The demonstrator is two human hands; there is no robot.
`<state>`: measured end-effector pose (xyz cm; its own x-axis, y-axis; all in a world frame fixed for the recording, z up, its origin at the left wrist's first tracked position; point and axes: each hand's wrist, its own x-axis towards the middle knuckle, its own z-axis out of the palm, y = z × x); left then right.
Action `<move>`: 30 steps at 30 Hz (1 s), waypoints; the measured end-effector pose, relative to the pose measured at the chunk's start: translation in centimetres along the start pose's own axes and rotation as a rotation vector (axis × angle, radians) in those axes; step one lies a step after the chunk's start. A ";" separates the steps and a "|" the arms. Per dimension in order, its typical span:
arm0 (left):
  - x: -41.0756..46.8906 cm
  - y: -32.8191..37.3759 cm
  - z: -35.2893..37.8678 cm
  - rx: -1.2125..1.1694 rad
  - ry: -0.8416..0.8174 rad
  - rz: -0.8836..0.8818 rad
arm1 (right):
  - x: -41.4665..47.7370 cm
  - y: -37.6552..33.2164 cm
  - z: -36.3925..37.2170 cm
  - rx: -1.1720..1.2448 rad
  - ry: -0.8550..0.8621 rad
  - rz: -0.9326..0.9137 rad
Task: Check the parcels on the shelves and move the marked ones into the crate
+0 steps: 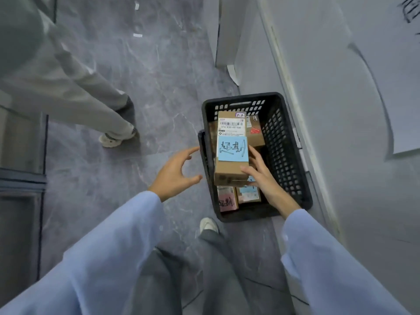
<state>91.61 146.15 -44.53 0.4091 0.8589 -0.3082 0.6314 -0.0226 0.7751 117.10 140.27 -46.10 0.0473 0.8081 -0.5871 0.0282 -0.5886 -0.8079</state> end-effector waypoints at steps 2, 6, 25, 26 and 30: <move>1.1 -0.7 1.1 0.109 0.007 -0.002 | 1.1 2.0 -2.0 -0.014 0.011 0.034; 3.1 -2.2 2.9 0.302 0.024 -0.013 | 3.4 6.1 -4.3 -0.031 -0.008 0.114; 6.3 -7.3 6.0 0.379 -0.014 -0.154 | 12.5 17.6 -1.1 -0.052 -0.116 0.295; 6.2 -7.3 6.0 0.376 -0.015 -0.160 | 12.7 17.8 -1.1 -0.060 -0.114 0.301; 5.8 -7.6 5.6 0.359 -0.003 -0.170 | 13.4 18.2 -0.9 -0.080 -0.087 0.302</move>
<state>92.87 148.42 -55.24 0.2804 0.8641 -0.4180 0.8805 -0.0582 0.4705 119.19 140.40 -68.64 -0.0203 0.5933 -0.8047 0.1049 -0.7992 -0.5919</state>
